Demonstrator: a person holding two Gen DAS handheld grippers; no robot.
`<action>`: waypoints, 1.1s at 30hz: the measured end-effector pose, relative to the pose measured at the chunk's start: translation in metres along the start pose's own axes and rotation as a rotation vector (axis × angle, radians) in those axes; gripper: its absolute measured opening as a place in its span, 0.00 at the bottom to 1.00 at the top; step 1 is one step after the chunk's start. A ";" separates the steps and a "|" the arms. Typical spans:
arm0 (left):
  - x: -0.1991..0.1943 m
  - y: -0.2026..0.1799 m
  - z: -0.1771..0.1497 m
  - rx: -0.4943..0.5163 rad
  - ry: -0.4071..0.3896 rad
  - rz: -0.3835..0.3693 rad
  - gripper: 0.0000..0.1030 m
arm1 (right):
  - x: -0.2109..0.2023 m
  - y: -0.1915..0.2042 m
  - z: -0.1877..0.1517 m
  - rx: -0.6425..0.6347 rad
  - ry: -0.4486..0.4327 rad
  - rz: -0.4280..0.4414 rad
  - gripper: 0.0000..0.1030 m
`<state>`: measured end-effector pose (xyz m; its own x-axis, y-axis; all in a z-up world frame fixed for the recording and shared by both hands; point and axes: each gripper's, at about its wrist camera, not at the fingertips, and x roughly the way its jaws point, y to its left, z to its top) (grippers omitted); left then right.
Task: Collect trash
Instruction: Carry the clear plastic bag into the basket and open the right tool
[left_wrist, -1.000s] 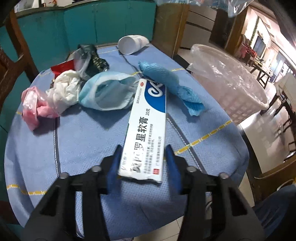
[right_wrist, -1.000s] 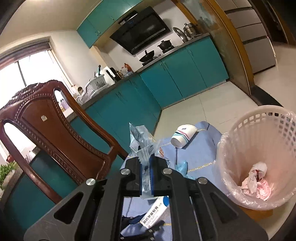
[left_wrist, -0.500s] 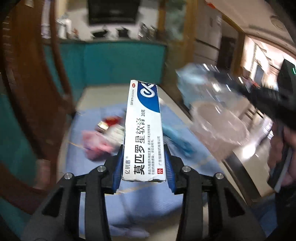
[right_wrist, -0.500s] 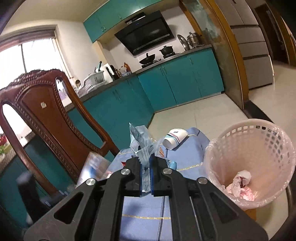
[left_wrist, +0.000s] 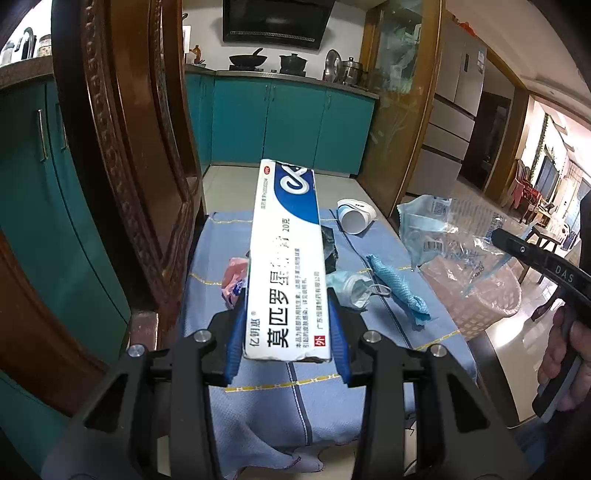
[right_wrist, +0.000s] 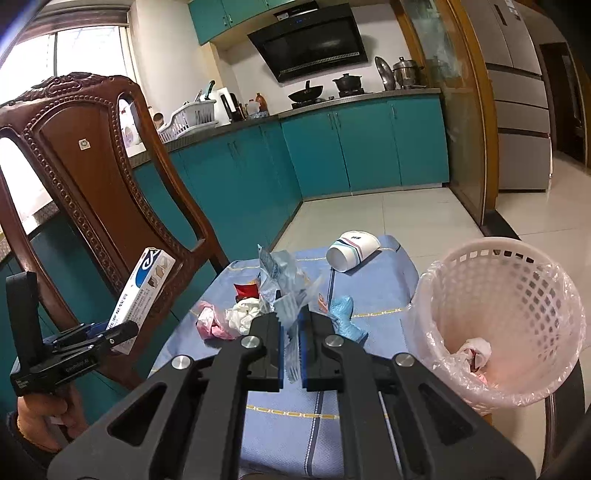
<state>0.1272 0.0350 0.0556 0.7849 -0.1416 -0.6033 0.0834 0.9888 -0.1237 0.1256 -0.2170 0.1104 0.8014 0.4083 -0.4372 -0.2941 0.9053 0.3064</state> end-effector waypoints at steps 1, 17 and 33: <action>0.001 0.002 -0.001 0.002 0.003 -0.002 0.39 | 0.000 0.000 0.000 -0.001 0.001 -0.003 0.07; 0.008 0.000 -0.004 0.006 0.022 -0.002 0.39 | 0.004 0.002 0.000 0.001 0.023 -0.003 0.07; 0.014 -0.001 -0.009 0.014 0.039 -0.003 0.39 | -0.015 -0.020 0.014 0.007 -0.069 -0.102 0.07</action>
<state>0.1323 0.0317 0.0406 0.7604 -0.1455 -0.6330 0.0944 0.9890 -0.1140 0.1265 -0.2430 0.1226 0.8608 0.3051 -0.4074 -0.2057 0.9407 0.2698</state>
